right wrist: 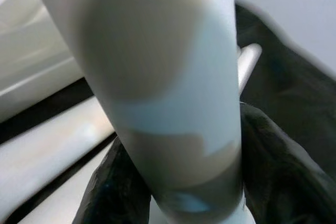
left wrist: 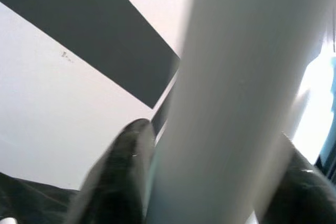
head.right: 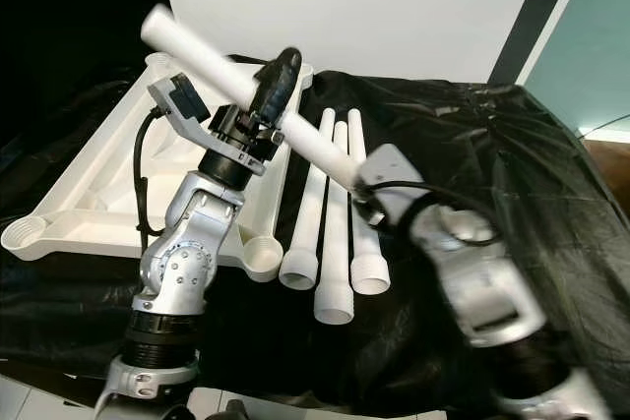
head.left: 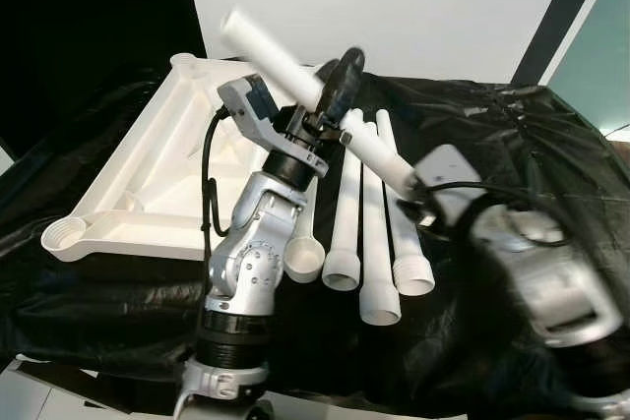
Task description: Building children table
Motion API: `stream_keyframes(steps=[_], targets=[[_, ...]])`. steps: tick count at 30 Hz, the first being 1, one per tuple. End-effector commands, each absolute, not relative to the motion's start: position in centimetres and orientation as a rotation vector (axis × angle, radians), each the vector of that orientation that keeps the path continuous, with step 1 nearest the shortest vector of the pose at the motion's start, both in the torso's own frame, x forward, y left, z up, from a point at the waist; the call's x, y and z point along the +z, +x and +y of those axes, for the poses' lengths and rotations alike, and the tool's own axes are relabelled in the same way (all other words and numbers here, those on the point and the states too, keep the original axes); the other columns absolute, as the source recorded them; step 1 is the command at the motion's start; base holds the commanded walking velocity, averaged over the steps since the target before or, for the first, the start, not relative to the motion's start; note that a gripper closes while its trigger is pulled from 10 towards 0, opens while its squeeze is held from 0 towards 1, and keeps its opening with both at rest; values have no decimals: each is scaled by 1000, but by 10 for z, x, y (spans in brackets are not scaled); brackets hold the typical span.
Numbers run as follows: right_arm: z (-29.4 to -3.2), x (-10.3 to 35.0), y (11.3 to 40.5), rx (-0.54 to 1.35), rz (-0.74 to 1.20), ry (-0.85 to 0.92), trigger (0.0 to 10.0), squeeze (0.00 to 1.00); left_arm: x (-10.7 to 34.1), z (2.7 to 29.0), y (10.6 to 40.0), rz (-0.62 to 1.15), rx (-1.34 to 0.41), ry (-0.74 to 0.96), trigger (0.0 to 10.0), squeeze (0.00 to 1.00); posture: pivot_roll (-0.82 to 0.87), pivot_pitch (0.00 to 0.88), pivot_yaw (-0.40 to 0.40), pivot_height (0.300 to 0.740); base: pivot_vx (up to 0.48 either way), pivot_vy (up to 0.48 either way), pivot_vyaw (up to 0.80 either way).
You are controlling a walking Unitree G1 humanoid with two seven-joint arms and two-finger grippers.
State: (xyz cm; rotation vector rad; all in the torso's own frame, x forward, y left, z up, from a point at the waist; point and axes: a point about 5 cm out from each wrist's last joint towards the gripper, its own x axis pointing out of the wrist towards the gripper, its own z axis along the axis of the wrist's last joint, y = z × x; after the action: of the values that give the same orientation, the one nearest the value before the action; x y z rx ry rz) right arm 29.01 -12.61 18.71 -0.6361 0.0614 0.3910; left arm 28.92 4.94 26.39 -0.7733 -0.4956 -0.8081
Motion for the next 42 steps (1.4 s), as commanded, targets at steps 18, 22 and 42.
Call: stream_keyframes(steps=[18,22,42], targets=[[-106,177,304,190,-68,-683,0,0,269,42,282,-532,-900,-740,0,0,189,0,-27,740,0,0,0],[-104,179,305,181,-88,-670,10000,0,270,41,281,-539,-910,-741,0,0,186,0,-29,740,0,0,0],[-114,209,297,440,14,-512,10000,0,269,39,277,-553,-945,-735,0,0,180,0,-32,740,0,0,0]])
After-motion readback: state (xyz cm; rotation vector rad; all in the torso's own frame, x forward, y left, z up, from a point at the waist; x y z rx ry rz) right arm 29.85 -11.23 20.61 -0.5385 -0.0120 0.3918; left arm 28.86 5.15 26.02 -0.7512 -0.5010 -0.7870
